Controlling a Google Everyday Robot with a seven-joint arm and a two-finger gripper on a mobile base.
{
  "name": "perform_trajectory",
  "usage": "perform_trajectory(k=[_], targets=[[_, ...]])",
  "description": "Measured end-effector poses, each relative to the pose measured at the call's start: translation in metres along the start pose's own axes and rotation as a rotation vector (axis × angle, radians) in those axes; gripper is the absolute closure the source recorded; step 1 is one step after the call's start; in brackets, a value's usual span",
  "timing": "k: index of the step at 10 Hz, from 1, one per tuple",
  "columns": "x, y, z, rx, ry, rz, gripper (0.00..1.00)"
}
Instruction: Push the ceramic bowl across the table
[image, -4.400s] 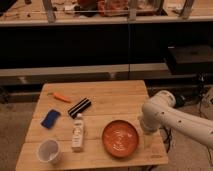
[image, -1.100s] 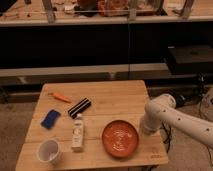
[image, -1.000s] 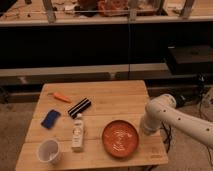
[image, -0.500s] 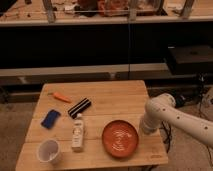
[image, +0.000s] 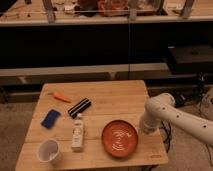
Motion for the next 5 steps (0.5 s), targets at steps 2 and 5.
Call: perform_trajectory(k=[2,5], targets=[[-0.0031,-0.0023,0.0019,-0.007,-0.005,-0.001,0.94],[-0.0072,-0.0053,0.0040,-0.014,-0.010,-0.002,0.94]])
